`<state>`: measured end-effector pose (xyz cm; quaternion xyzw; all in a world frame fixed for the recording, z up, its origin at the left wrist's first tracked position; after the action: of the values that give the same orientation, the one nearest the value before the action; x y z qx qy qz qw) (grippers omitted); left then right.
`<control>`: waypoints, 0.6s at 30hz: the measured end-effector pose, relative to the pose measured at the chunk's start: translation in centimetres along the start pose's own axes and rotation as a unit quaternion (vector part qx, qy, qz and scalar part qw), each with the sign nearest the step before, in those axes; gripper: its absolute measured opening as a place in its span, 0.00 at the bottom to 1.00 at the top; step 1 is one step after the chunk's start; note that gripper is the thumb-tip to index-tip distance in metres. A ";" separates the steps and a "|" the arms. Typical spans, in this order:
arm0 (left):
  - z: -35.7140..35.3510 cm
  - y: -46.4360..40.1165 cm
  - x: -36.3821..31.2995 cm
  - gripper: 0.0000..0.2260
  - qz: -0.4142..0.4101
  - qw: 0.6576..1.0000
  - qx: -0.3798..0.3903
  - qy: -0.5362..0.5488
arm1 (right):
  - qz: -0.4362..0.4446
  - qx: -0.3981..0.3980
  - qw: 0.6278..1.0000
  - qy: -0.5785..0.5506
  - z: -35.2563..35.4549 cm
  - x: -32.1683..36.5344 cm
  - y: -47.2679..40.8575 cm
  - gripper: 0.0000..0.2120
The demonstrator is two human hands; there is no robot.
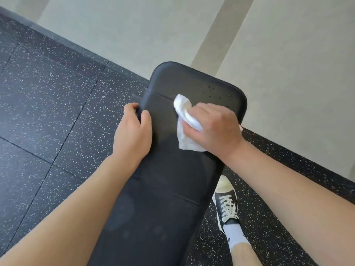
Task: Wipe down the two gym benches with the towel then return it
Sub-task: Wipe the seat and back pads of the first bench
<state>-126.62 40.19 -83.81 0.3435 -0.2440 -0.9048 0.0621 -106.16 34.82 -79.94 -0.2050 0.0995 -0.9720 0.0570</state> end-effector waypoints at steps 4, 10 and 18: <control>-0.8 -1.9 -0.6 0.16 0.044 0.993 -0.075 -0.084 | -0.029 -0.009 0.999 -0.033 -3.1 3.5 -7.2 0.08; -0.9 -1.2 -0.9 0.18 0.059 0.986 -0.115 -0.101 | -0.009 0.008 0.999 -0.049 -1.9 1.4 -4.5 0.05; -1.0 -1.6 -0.7 0.19 0.061 0.981 -0.122 -0.139 | 0.013 0.063 0.998 0.005 4.2 -11.1 2.8 0.13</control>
<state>-125.30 41.36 -84.80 0.1885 -0.1581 -0.9613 0.1242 -94.15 33.03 -81.08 -0.1949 0.0406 -0.9766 0.0817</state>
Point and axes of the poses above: each hand's wrist, its own y-axis away from the middle knuckle, its own z-axis out of the back of the hand, x = y × z, the point moved 4 cm from there along -y, towards the middle knuckle, and after that the axes turned 6 degrees about x, right-handed, at the moved point
